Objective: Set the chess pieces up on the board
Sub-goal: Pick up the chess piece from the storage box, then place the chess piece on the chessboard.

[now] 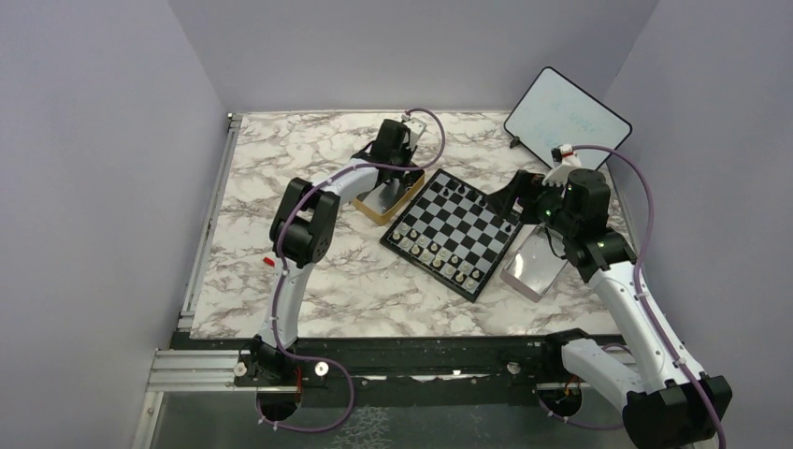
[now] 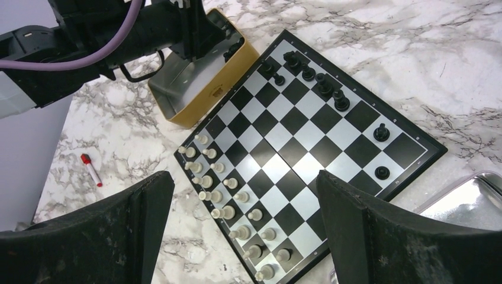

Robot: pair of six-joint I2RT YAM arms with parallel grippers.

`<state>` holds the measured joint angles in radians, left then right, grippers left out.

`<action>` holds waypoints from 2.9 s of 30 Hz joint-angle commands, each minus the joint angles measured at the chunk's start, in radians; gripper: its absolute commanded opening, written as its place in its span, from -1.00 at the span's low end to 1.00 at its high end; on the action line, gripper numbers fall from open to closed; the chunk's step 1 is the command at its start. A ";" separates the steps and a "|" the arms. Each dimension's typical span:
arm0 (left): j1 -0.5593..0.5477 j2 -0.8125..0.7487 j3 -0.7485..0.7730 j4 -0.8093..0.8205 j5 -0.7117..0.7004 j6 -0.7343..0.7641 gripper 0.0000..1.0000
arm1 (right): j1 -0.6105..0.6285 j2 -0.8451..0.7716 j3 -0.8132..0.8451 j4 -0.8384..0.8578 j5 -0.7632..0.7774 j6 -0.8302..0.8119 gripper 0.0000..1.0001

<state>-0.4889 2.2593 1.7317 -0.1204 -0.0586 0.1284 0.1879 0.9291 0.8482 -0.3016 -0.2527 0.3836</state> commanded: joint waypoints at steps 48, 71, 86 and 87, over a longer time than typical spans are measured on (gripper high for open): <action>0.004 0.082 0.122 -0.061 0.002 0.038 -0.74 | -0.005 -0.086 -0.034 0.037 -0.032 -0.022 0.90; 0.004 -0.305 -0.009 -0.333 0.317 -0.210 -0.81 | -0.005 -0.116 -0.143 0.032 0.014 -0.042 0.93; -0.102 -0.395 -0.083 -0.619 0.252 -0.161 -0.81 | -0.005 -0.175 -0.166 -0.034 -0.010 -0.017 0.89; -0.121 -0.389 -0.081 -0.631 0.239 -0.156 -0.81 | -0.005 -0.182 -0.164 -0.041 -0.008 -0.021 0.89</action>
<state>-0.5385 1.8942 1.6524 -0.6361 0.2539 -0.0662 0.1879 0.7876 0.6888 -0.3161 -0.2562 0.3691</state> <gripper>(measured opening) 0.104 0.943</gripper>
